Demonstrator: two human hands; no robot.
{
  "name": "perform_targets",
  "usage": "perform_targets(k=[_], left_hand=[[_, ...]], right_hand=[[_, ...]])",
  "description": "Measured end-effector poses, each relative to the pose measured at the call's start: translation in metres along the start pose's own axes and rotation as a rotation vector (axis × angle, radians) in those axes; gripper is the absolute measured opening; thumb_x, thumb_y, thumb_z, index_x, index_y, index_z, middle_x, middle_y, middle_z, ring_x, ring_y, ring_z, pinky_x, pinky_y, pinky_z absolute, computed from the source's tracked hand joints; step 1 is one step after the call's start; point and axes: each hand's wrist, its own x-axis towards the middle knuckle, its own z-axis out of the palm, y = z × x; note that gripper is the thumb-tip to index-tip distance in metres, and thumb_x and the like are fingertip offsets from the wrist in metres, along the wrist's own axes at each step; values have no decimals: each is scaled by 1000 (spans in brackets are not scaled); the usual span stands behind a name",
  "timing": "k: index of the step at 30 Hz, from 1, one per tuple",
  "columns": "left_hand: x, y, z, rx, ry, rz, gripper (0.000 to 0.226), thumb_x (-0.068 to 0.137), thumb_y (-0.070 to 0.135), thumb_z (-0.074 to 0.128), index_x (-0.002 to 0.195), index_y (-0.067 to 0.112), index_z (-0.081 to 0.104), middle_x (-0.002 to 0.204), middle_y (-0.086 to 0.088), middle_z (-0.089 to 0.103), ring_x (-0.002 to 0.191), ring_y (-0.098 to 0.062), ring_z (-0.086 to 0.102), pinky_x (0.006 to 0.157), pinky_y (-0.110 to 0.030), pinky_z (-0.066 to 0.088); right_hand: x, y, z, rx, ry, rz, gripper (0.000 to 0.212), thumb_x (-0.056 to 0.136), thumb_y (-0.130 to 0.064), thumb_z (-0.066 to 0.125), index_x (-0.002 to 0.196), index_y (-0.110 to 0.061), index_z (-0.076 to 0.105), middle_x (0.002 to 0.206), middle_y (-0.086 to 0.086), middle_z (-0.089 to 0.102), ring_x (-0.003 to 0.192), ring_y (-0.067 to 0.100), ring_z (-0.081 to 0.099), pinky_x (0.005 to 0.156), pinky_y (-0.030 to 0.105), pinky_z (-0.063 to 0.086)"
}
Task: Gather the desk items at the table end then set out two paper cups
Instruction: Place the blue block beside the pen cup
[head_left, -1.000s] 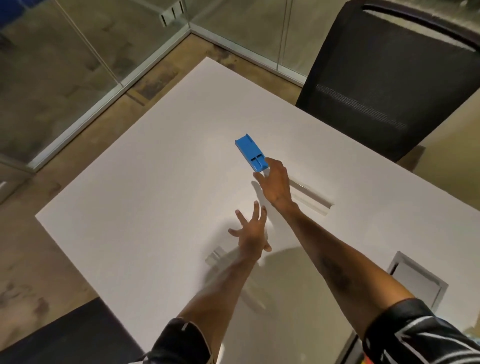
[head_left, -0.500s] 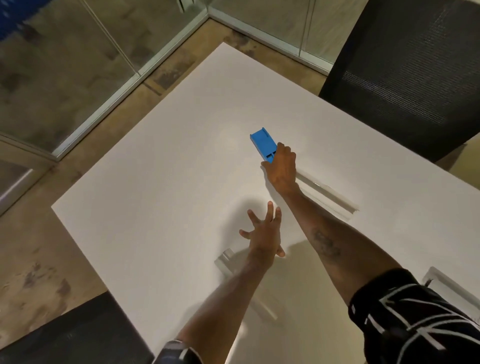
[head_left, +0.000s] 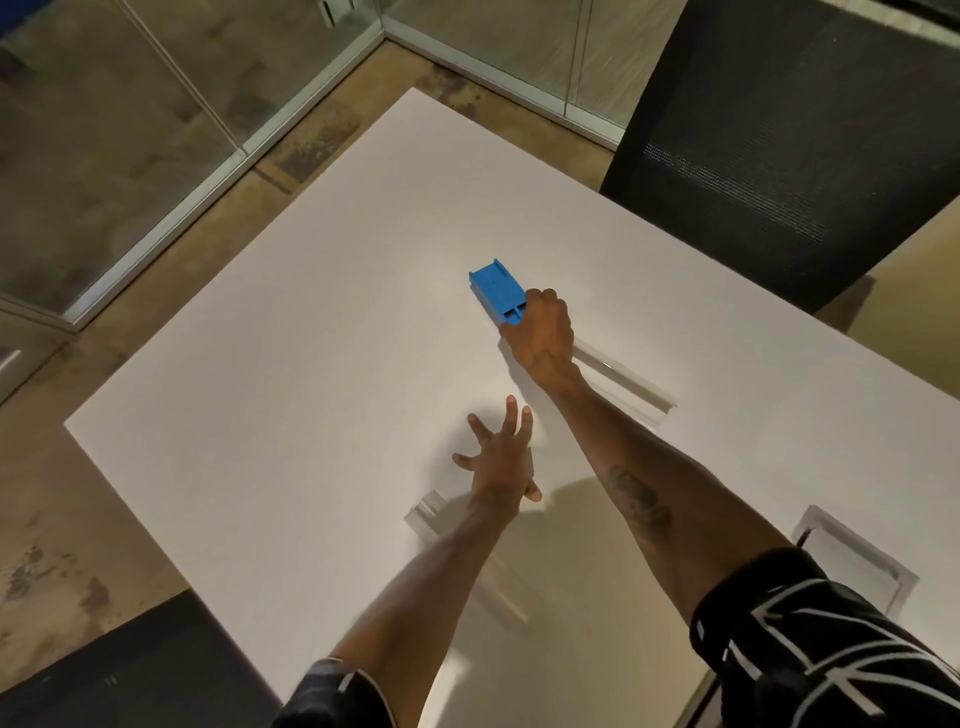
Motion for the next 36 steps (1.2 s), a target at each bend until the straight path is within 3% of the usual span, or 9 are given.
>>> perform_targets(k=[7,12,17,20,24,30,36], left_hand=[[-17,0,-6,-65,7,13,125,71,27,88,160,27,0,168,6,-14,149,-54,-12,100,-83,21],[-29,1,-14,-80,-42,21,123,78,31,84,160,27,-7,166,8,-22,149,-52,-18,104,-83,19],[-41,14,-15,9,-73,-8,108,87,27,75,160,28,-5,166,3,-20,152,-48,-7,110,-74,26],[-51,28,-8,70,-63,7,93,94,21,66,160,28,2,167,2,-13,154,-42,1,109,-69,32],[-66,50,5,115,-80,33,88,95,22,64,159,29,6,167,3,-10,154,-39,3,109,-67,33],[-90,88,25,153,-105,113,87,94,24,66,159,29,7,167,4,-8,154,-40,3,109,-66,34],[-108,129,42,219,-148,259,93,90,19,69,159,27,7,168,2,-6,153,-44,-1,107,-70,34]], right_hand=[[-31,4,-34,23,45,-22,43,85,-27,73,119,-7,56,111,10,58,101,21,59,75,28,51],[-57,17,-63,-22,66,1,40,85,-24,72,118,-6,57,112,11,58,102,24,59,81,37,58],[-84,49,-91,-31,97,58,45,85,-26,74,121,-8,55,114,9,58,102,22,57,76,32,52],[-100,73,-110,-13,130,106,45,84,-25,74,121,-9,56,113,9,59,101,22,58,76,33,53],[-122,109,-138,-21,157,180,48,84,-27,74,125,-11,54,115,9,59,103,23,58,78,35,54],[-165,169,-173,-66,199,336,46,86,-29,72,122,-7,54,112,13,60,102,26,59,70,31,46],[-213,233,-204,-145,194,482,40,85,-22,71,118,-6,54,109,14,60,101,28,60,68,35,51]])
